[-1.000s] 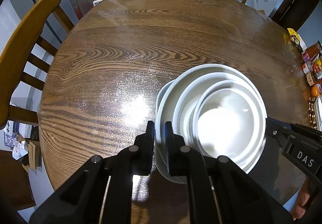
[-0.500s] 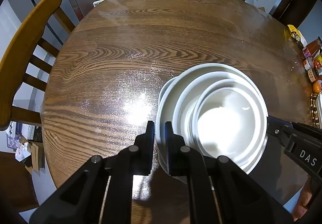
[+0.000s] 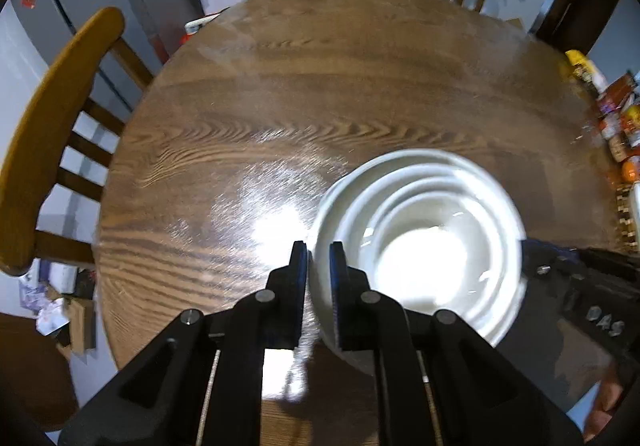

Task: Organize plates and bowls
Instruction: 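Settle the bowls on the stack and open both grippers, then withdraw both grippers up and away from the stack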

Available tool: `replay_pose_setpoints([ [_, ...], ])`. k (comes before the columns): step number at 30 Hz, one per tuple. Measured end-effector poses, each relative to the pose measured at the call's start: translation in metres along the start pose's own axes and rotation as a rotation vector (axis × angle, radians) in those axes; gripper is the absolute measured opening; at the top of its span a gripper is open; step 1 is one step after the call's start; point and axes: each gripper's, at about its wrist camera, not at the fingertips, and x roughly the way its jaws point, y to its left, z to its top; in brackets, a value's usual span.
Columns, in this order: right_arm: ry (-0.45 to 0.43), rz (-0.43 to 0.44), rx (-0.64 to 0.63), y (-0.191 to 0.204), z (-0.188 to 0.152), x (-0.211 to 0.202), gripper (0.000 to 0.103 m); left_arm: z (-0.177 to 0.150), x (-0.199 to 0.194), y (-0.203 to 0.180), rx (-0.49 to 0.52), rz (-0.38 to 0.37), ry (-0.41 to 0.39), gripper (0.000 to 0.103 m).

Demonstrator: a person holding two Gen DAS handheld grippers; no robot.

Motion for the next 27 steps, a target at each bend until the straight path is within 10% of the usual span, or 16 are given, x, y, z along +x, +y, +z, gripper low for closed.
replay_pose_setpoints([
  [12, -0.023, -0.002, -0.002, 0.001, 0.000, -0.007, 0.009, -0.001, -0.012, -0.003, 0.011, 0.011, -0.044, 0.010],
  [17, -0.071, -0.007, -0.010, 0.003, -0.003, -0.019, 0.009, -0.004, -0.023, -0.001, 0.011, 0.013, -0.088, 0.039],
  [27, -0.156, -0.021, -0.021, 0.013, -0.017, -0.041, 0.010, -0.011, -0.044, 0.003, 0.021, -0.017, -0.152, 0.062],
])
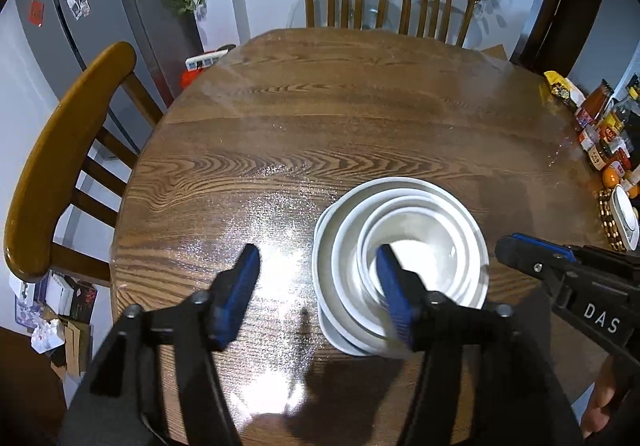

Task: Organize plates and bowls
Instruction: 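Withdraw both grippers up and away from the stack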

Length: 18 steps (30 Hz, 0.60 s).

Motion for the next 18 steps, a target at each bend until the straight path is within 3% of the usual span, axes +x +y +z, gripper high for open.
replay_pose_setpoints([
  [3, -0.020, -0.007, 0.012, 0.000, -0.008, -0.005, 0.010, -0.004, -0.007, 0.004, 0.004, -0.010, -0.016, 0.067],
  [4, -0.023, -0.012, 0.017, 0.000, -0.010, -0.006, 0.014, -0.006, -0.011, 0.005, 0.006, -0.015, -0.023, 0.070],
  [7, -0.044, -0.014, 0.023, 0.001, -0.020, -0.013, 0.043, -0.010, -0.019, 0.008, 0.014, -0.022, -0.043, 0.075],
  [8, -0.057, -0.018, 0.020, 0.003, -0.024, -0.017, 0.047, -0.012, -0.023, 0.010, 0.018, -0.029, -0.051, 0.078],
  [13, -0.121, -0.055, -0.023, 0.016, -0.041, -0.033, 0.055, -0.020, -0.036, 0.016, 0.025, -0.047, -0.078, 0.080],
  [18, -0.166, -0.074, -0.067, 0.028, -0.057, -0.044, 0.059, -0.030, -0.050, 0.019, 0.046, -0.053, -0.112, 0.094],
])
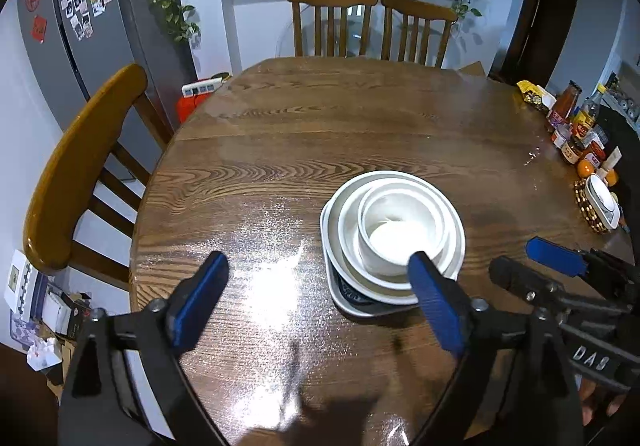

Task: Organize plates and bowls
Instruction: 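Withdraw both grippers up and away from the stack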

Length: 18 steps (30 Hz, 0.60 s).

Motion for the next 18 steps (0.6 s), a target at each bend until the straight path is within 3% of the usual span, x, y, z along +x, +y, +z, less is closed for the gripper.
replay_pose_setpoints([
  [4, -0.021, -0.024, -0.014, 0.005, -0.010, -0.010, 0.059, -0.004, -0.010, -0.002, 0.028, 0.004, -0.026, 0.102],
  [18, -0.025, -0.075, -0.017, 0.007, -0.036, -0.025, 0.059, -0.023, -0.022, -0.005, 0.121, -0.062, -0.020, 0.102],
])
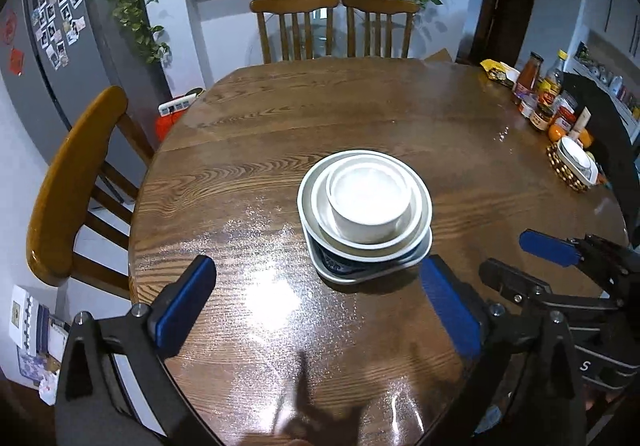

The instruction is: Organize plates and bowls

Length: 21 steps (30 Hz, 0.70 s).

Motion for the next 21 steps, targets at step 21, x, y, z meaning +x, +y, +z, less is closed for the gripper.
replay_pose_setpoints([
  [21, 0.018, 0.009, -0.041, 0.0050, -0.0060, 0.0033, 0.059, -0.0056, 0.0008, -0.0017, 0.024, 0.024, 0.016, 0.102],
])
